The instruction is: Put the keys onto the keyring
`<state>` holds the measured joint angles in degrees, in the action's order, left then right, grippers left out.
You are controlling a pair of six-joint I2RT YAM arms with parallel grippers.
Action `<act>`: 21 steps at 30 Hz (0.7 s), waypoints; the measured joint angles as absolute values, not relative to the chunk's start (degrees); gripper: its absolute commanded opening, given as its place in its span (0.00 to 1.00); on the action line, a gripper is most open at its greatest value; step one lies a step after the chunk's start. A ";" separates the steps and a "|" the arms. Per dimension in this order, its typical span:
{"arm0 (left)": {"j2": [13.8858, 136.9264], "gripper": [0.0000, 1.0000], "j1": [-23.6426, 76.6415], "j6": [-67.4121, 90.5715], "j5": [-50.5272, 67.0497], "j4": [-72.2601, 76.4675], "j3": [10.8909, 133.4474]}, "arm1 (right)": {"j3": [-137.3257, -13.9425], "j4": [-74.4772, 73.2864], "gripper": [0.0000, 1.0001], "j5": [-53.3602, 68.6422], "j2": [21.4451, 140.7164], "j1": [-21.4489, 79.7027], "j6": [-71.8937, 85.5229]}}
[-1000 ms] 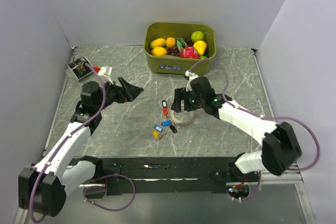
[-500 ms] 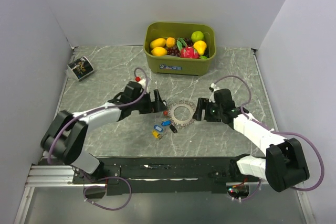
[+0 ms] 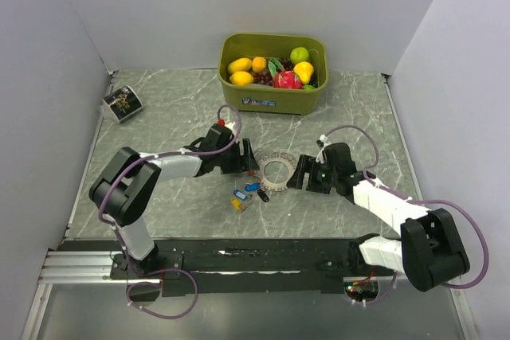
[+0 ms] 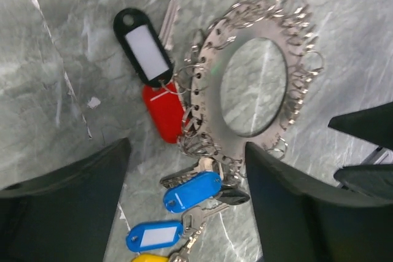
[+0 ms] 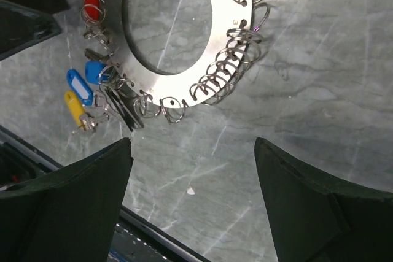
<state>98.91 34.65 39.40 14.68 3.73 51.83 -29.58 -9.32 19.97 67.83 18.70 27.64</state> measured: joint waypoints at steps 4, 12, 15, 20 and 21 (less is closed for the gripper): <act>100.84 0.59 34.63 40.58 15.03 5.30 51.88 | -28.08 -6.72 0.87 21.74 69.54 18.70 29.50; 103.90 0.36 35.44 42.92 16.43 9.58 51.90 | -28.32 2.22 0.87 26.33 77.54 18.70 33.65; 104.25 0.32 36.73 43.07 16.03 9.65 51.90 | -29.45 4.51 0.87 27.73 80.09 18.65 34.74; 104.53 0.31 38.87 43.48 13.91 8.78 52.58 | -32.53 4.71 0.87 27.77 83.42 18.33 35.07; 104.51 0.31 39.44 43.66 13.28 8.64 52.62 | -32.91 4.49 0.86 27.68 83.66 18.33 35.05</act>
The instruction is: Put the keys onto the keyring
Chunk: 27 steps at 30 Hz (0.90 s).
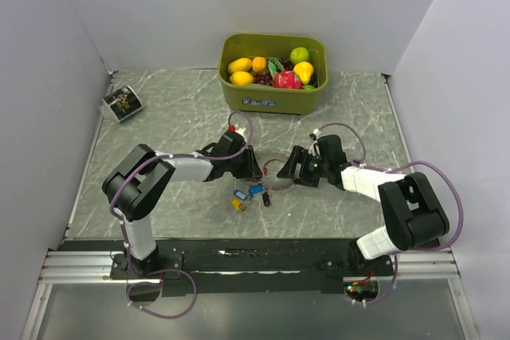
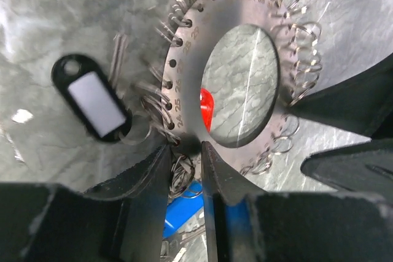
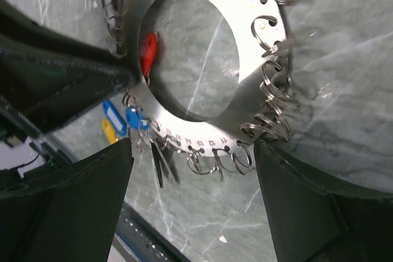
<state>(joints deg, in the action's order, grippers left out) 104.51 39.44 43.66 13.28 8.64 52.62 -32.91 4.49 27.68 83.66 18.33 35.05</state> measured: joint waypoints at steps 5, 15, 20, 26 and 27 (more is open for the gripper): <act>104.07 0.41 42.63 44.58 8.93 6.74 53.49 | -34.48 1.76 0.87 24.75 83.64 18.06 33.93; 103.00 0.84 53.95 44.16 2.22 -9.82 63.77 | -35.79 -4.10 0.88 19.05 80.97 18.13 30.11; 98.39 0.88 57.21 44.29 -1.93 -16.34 65.80 | -35.81 -7.35 0.88 15.64 75.94 18.13 28.25; 88.03 0.87 52.31 44.71 -4.03 -16.29 61.47 | -35.86 -8.82 0.88 13.69 69.95 18.44 26.48; 86.48 0.86 50.61 44.71 -3.66 -15.49 59.88 | -35.94 -9.08 0.88 13.34 69.67 18.70 26.13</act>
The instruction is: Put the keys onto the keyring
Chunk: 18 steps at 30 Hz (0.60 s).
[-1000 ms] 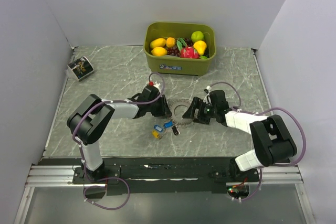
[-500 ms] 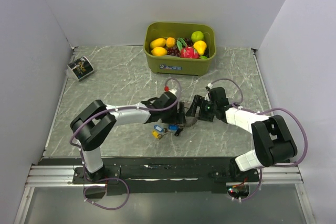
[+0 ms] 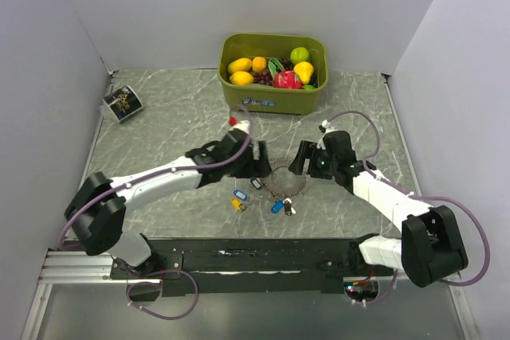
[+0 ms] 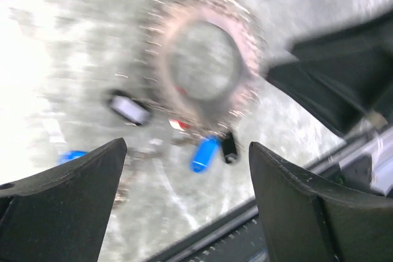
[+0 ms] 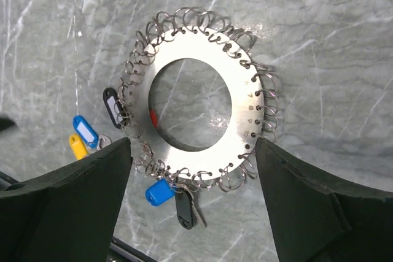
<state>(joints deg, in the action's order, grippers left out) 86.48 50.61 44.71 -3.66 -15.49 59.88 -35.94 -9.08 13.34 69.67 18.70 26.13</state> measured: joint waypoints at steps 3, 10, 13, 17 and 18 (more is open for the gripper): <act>84.44 0.85 45.60 44.77 -1.54 -12.75 55.24 | -36.18 -9.85 0.88 12.21 69.47 21.15 25.10; 84.44 0.79 39.66 46.33 9.69 -2.74 43.29 | -39.18 -11.57 0.85 9.63 71.33 30.00 23.07; 84.25 0.77 39.07 46.76 12.47 -0.10 40.86 | -40.23 -11.20 0.83 9.65 73.08 32.27 23.09; 82.32 0.73 38.48 46.83 13.98 1.98 40.12 | -40.64 -10.28 0.73 9.45 76.18 33.47 23.07; 81.82 0.72 38.35 46.81 14.31 2.66 40.12 | -40.97 -10.39 0.70 9.47 77.28 33.63 23.24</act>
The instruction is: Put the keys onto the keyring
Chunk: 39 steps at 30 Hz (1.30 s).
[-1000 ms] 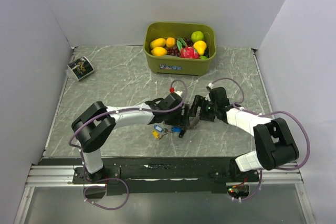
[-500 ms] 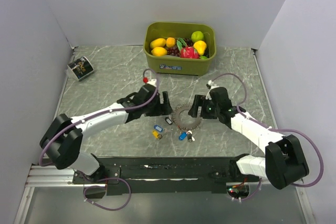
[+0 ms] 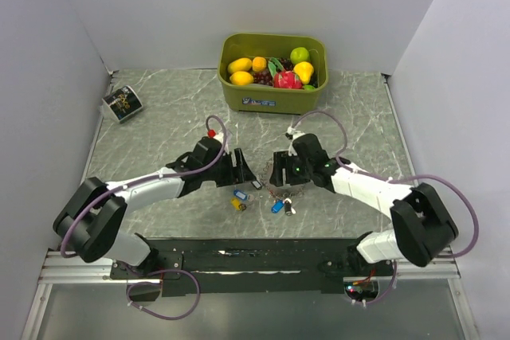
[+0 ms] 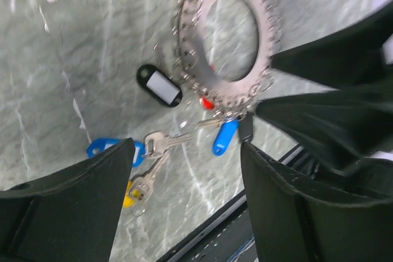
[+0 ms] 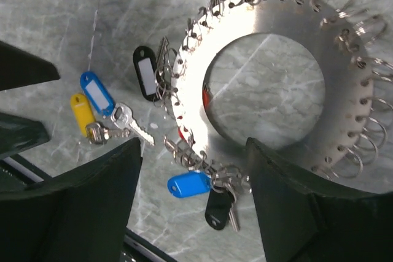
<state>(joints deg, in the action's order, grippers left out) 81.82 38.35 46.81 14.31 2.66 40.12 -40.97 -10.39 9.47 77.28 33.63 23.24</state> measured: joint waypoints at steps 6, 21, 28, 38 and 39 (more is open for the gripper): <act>80.51 0.69 37.21 46.76 14.96 3.66 40.07 | -48.12 -10.94 0.61 8.64 84.77 35.40 22.94; 73.23 0.69 37.21 46.28 11.70 1.98 37.54 | -58.50 -15.00 0.51 2.96 97.08 39.68 22.39; 72.95 0.67 37.21 46.17 11.55 1.54 36.75 | -59.11 -16.49 0.43 1.74 97.41 39.99 22.35; 74.78 0.64 37.21 46.15 11.73 1.91 36.75 | -59.61 -16.23 0.36 1.48 98.02 39.99 22.41; 75.24 0.64 37.21 46.15 11.73 1.87 36.75 | -59.64 -16.19 0.36 1.48 98.28 39.99 22.41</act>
<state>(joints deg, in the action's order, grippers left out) 75.24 37.21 46.15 11.73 1.87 36.75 -59.64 -16.19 1.48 98.28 39.99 22.41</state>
